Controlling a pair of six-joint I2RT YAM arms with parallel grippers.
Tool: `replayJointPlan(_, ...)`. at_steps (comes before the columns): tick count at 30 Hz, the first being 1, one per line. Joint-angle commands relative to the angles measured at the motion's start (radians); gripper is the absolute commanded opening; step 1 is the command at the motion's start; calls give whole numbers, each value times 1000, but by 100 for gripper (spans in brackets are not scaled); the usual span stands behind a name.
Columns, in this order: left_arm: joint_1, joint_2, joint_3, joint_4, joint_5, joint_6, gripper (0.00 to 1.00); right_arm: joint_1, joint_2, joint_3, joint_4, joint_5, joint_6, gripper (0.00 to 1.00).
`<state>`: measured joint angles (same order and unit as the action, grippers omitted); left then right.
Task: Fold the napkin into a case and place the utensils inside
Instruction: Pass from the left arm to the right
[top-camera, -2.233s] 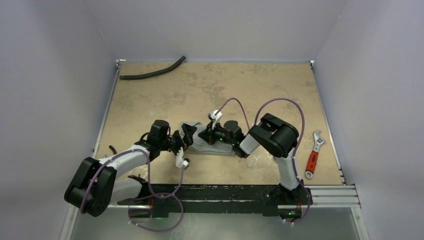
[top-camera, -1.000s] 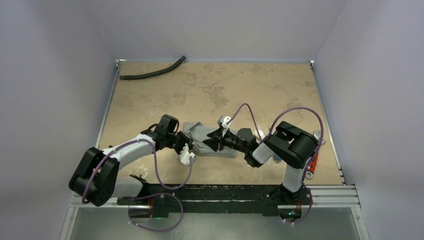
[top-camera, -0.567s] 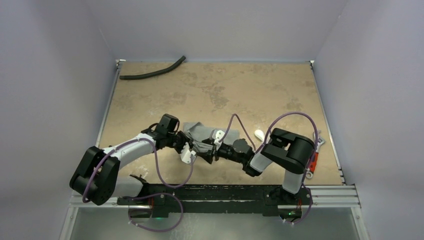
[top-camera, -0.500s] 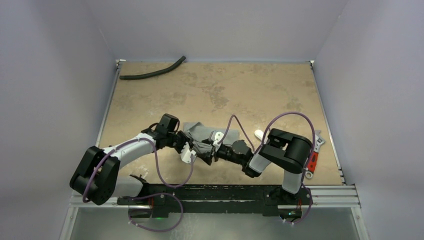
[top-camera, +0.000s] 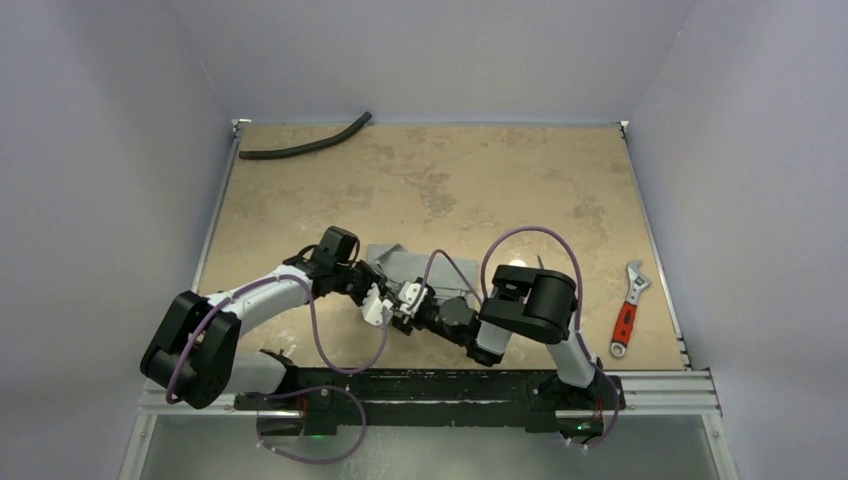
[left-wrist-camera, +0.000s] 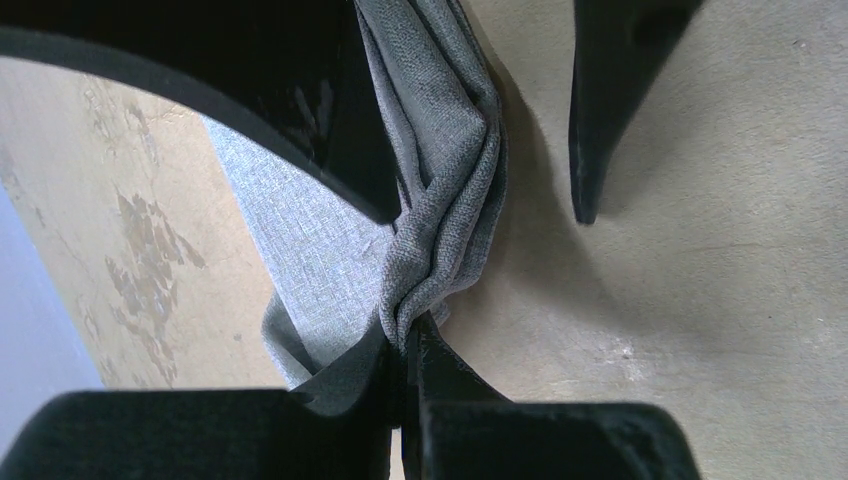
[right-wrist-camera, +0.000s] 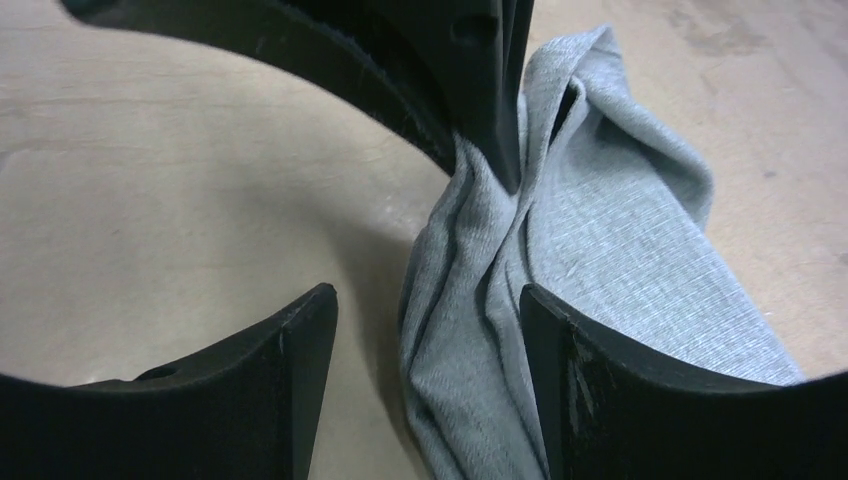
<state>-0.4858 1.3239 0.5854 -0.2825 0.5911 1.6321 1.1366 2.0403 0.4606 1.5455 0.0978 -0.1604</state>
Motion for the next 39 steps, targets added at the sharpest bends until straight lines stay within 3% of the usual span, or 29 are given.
replayJointPlan(1,-5,5,38,-25,40,-18,0,44,73,48,234,221,-135,70)
replayJointPlan(7,-5,9,47,-38,39,-17,0,54,116,63,282,289,-173,58)
replayJointPlan(20,-5,6,51,-28,36,-33,0,63,151,68,372,252,-59,7)
replayJointPlan(21,-5,4,52,-28,33,-34,4,63,148,65,374,251,-53,0)
replayJointPlan(29,4,-25,85,-140,-22,-11,50,62,116,33,369,213,12,0)
replayJointPlan(39,23,-129,85,-322,-43,82,60,53,77,18,342,207,87,0)
